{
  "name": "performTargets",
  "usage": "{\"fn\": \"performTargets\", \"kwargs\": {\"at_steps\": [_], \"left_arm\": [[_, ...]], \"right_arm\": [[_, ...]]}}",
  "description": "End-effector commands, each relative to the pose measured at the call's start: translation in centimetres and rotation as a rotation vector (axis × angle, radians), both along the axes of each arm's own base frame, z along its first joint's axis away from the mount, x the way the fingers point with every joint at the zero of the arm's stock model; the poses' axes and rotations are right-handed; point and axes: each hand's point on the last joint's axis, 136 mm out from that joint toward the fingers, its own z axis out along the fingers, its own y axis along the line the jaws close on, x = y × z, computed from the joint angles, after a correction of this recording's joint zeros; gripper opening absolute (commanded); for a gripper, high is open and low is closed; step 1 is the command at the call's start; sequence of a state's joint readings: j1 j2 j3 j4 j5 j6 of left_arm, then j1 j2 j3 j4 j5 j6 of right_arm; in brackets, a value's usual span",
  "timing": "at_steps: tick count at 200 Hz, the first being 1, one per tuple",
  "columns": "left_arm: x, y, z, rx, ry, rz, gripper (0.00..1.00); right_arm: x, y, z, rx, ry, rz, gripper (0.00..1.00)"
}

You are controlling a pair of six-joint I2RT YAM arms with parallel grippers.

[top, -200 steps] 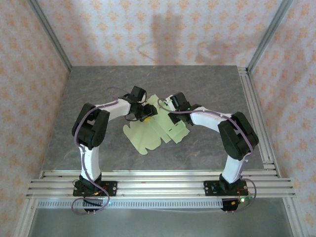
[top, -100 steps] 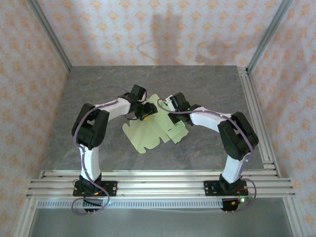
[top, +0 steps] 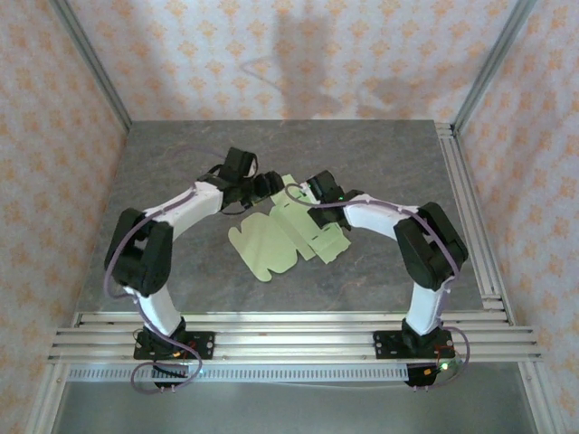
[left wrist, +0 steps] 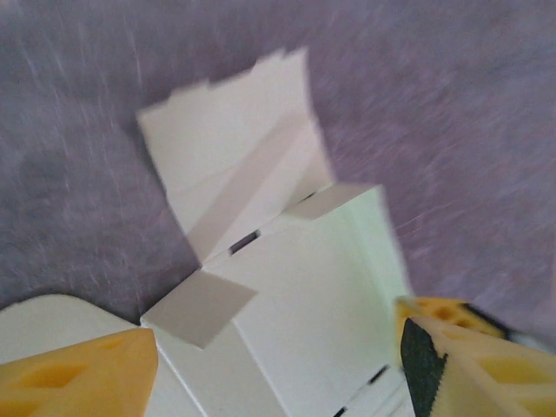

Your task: Fold the paper box

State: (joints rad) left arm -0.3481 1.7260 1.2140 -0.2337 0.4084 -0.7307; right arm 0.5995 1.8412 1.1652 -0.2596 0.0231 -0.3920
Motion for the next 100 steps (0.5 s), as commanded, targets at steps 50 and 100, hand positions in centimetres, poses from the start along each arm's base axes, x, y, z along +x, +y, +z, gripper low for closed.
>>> {"fn": "performTargets", "kwargs": {"at_steps": [50, 100], "left_arm": [[-0.5, 5.2, -1.0, 0.099, -0.004, 0.103, 0.79], [-0.1, 5.0, -1.1, 0.091, -0.006, 0.096, 0.79]], "right_arm": [[-0.8, 0.8, -1.9, 0.086, 0.21, -0.096, 0.14], [-0.9, 0.3, -1.8, 0.106, 0.202, -0.115, 0.2]]}}
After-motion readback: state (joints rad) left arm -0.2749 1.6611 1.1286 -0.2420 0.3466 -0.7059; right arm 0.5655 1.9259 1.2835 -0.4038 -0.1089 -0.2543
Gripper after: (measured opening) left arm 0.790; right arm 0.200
